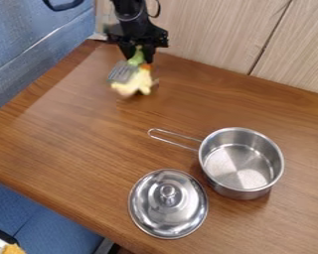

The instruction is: Move the green dish spoon to the upper left side of the table

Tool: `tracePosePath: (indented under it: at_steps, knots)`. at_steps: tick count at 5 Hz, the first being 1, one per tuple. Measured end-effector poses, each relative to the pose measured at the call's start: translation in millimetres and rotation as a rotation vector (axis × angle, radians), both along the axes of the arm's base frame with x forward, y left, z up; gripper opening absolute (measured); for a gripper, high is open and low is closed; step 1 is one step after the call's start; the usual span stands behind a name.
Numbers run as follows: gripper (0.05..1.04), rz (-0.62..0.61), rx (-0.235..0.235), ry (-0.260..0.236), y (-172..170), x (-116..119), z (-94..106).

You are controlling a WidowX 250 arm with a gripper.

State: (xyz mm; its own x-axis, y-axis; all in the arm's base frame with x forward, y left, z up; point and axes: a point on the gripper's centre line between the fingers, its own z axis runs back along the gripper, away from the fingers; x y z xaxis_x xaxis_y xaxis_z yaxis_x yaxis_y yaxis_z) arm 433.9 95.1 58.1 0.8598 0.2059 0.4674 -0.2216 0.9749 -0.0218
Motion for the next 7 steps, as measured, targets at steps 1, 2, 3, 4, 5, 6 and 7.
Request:
tracePosePath:
  at_steps: [1,2,3,4,5,6,7]
  knots:
    - [0.438,-0.004,0.003,-0.013,2,11,6.6]
    - [0.439,-0.010,0.004,-0.014,2,14,6.5]
    - [0.439,0.001,-0.001,0.012,2,7,-1.7]
    - [0.439,0.019,-0.005,0.070,8,-12,-19.8]
    - [0.438,0.026,0.000,0.104,29,-18,-21.7]
    - [0.438,0.001,-0.018,0.131,37,-14,-28.6]
    - [0.491,-0.006,-0.035,0.137,43,-14,-30.1]
